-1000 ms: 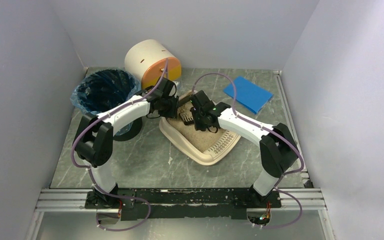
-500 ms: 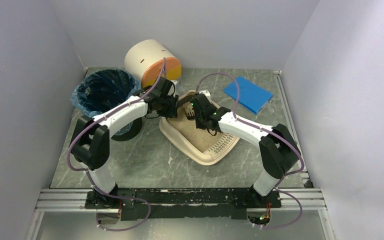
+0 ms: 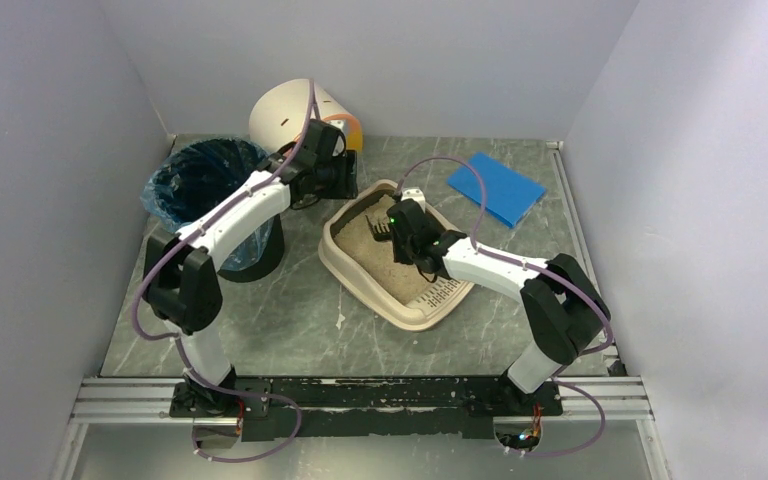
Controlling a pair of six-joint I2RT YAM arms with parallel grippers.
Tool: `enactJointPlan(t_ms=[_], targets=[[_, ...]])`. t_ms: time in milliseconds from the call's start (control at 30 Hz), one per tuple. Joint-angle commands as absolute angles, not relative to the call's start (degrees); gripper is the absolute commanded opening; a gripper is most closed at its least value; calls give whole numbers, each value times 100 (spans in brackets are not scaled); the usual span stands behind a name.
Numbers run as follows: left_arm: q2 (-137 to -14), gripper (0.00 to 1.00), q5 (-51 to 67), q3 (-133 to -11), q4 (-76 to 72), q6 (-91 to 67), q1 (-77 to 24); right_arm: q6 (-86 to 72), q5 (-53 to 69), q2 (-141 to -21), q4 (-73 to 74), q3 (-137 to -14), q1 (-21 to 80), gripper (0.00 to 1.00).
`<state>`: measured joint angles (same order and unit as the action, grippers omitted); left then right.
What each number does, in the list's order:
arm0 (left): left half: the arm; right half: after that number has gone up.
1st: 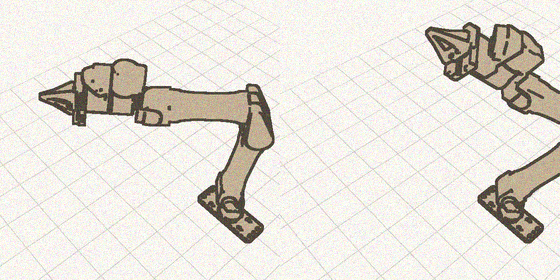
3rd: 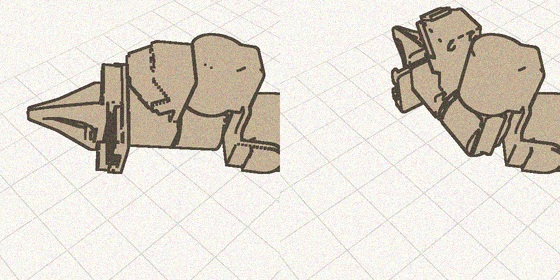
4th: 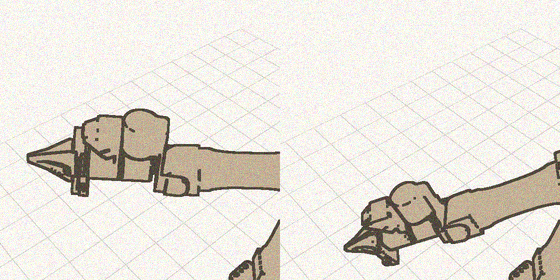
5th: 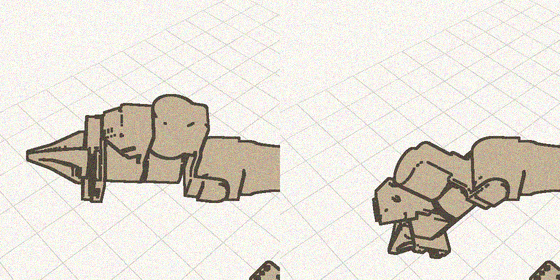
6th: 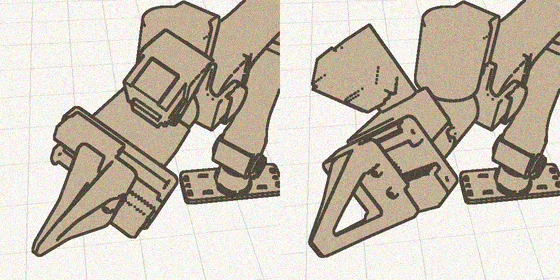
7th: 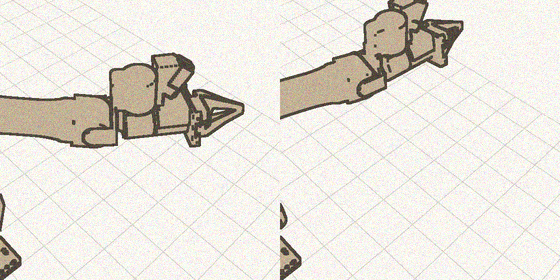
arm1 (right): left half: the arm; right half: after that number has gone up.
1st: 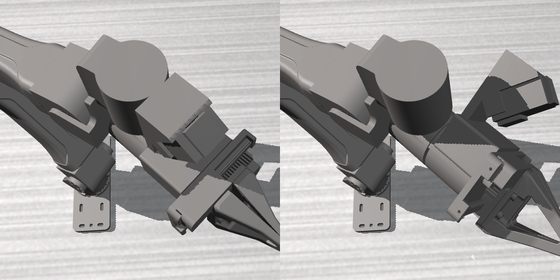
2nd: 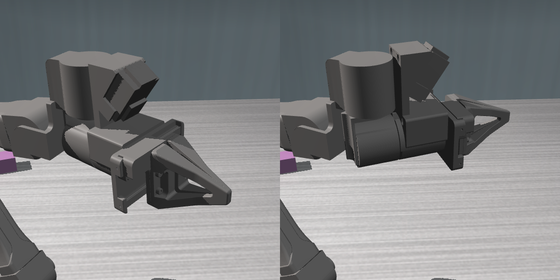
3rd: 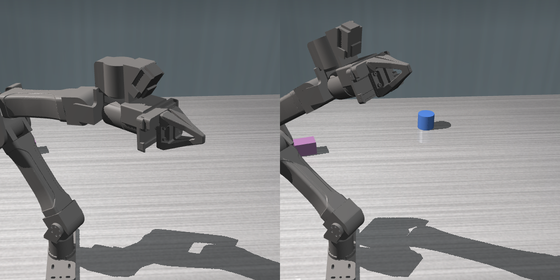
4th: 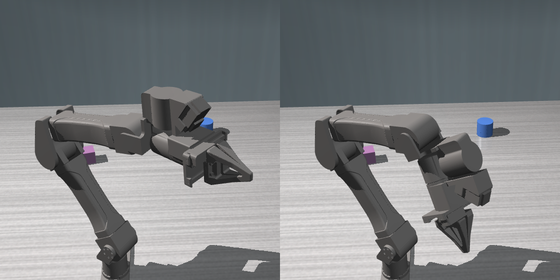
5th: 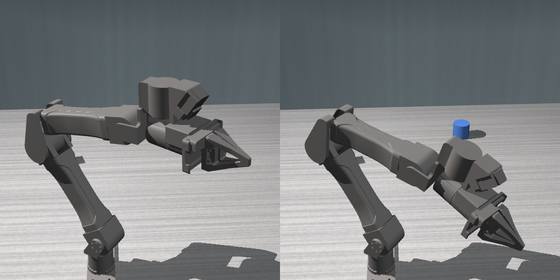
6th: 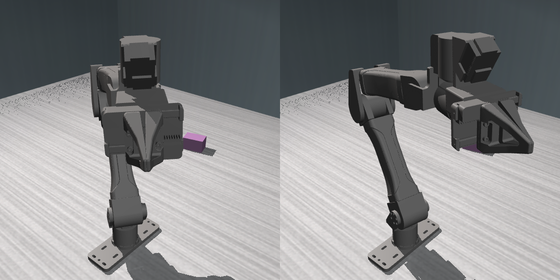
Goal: Clean the litter box
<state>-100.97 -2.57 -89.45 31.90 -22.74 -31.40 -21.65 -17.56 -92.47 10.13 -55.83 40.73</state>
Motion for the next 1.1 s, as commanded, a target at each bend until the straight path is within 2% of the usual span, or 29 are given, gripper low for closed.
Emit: enactJointPlan(t_ms=[0, 400, 633, 833, 1067], targets=[[-10617, 62, -263, -9294, 3274, -2034, -3032, -2119, -2007, -9315, 789, -5756, 3994, 0], [-11222, 66, -109, -9264, 2966, -1413, -3032, -1945, -1848, -9218, 243, -5271, 3985, 0], [-11192, 45, 517, -9145, 2912, -1233, -3032, -1828, -1848, -9277, -304, -5222, 3988, 0], [-10989, 40, 640, -8880, 2838, -1277, -3041, -1393, -1721, -8800, -1050, -4504, 4034, 0], [-11016, 41, 887, -8860, 2863, -1279, -3065, -1041, -1580, -8361, -852, -4054, 4119, 0]])
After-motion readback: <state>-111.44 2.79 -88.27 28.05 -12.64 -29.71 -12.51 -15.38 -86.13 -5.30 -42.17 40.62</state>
